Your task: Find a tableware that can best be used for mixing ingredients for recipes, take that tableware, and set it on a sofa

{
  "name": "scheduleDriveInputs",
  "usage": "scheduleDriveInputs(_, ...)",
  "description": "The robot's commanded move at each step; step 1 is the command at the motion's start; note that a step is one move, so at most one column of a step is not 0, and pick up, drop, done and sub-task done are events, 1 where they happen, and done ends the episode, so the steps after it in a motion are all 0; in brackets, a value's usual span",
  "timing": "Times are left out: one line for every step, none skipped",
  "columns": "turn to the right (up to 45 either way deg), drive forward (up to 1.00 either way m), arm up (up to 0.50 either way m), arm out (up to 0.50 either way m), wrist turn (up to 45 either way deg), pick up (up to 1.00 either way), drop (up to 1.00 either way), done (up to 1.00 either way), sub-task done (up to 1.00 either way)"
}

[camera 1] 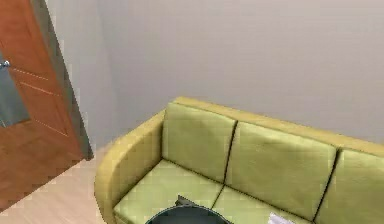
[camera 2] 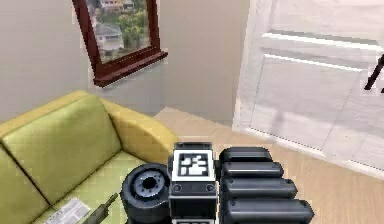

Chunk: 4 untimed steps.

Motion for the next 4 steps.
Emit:
scheduleDriveInputs(-27.0, 0.0, 0.0, 0.0, 0.0, 0.0, 0.0, 0.0, 0.0)
scheduleDriveInputs(0.0, 0.1, 0.0, 0.0, 0.0, 0.0, 0.0, 0.0, 0.0)
scheduleDriveInputs(-45.0, 0.0, 0.0, 0.0, 0.0, 0.0, 0.0, 0.0, 0.0)
scheduleDriveInputs(-45.0, 0.0, 0.0, 0.0, 0.0, 0.0, 0.0, 0.0, 0.0)
